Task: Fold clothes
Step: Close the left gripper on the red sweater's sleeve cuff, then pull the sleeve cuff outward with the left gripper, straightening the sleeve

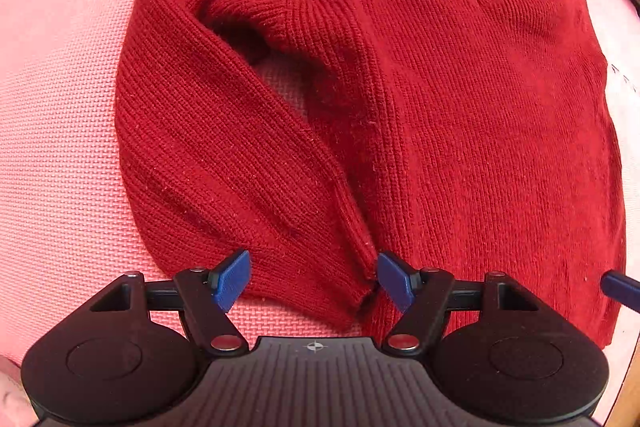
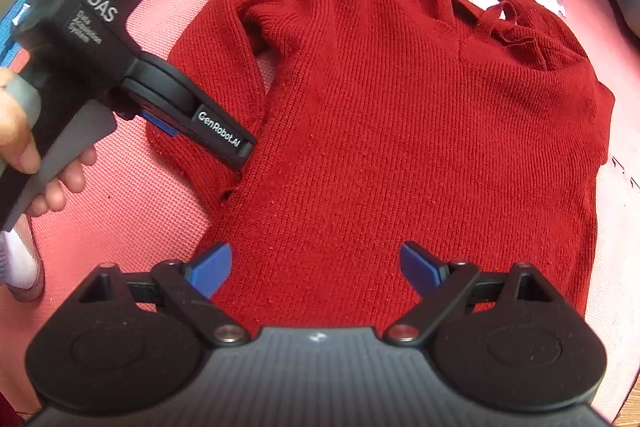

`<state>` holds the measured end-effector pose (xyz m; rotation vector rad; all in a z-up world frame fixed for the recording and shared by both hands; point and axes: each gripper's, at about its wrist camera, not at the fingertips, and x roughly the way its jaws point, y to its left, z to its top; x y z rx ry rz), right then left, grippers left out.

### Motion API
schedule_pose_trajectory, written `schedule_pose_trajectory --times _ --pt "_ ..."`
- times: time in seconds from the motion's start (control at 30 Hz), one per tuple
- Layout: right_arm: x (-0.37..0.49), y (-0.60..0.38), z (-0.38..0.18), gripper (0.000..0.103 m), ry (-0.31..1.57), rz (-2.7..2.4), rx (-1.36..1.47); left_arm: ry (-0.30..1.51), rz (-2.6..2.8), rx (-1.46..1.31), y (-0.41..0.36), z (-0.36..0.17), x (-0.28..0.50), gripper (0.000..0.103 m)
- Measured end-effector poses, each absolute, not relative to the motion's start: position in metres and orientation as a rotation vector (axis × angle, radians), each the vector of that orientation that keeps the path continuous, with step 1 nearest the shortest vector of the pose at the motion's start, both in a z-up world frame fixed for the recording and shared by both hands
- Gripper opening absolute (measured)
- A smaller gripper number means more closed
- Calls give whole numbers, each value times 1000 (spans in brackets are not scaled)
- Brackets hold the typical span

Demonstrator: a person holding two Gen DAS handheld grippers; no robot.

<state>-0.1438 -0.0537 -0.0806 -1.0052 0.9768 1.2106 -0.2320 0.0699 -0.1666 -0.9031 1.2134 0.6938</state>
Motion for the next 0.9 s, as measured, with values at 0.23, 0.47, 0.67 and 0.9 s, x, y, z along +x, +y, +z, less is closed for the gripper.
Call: schedule_pose_trajectory --times 0.23,0.47,0.67,0.9 --pt "-144 -52 -82 91 984 1210 -1004 1177 683 -993 67 -188 -230 55" --pt "-142 -54 -82 91 981 1203 -1000 1220 592 -969 67 -199 -228 6" --pt "-143 -55 -80 91 969 1202 -1003 1316 531 -741 80 -167 -232 5" --pt "-148 -51 -78 92 945 1230 -996 1454 484 -527 104 -122 -275 5"
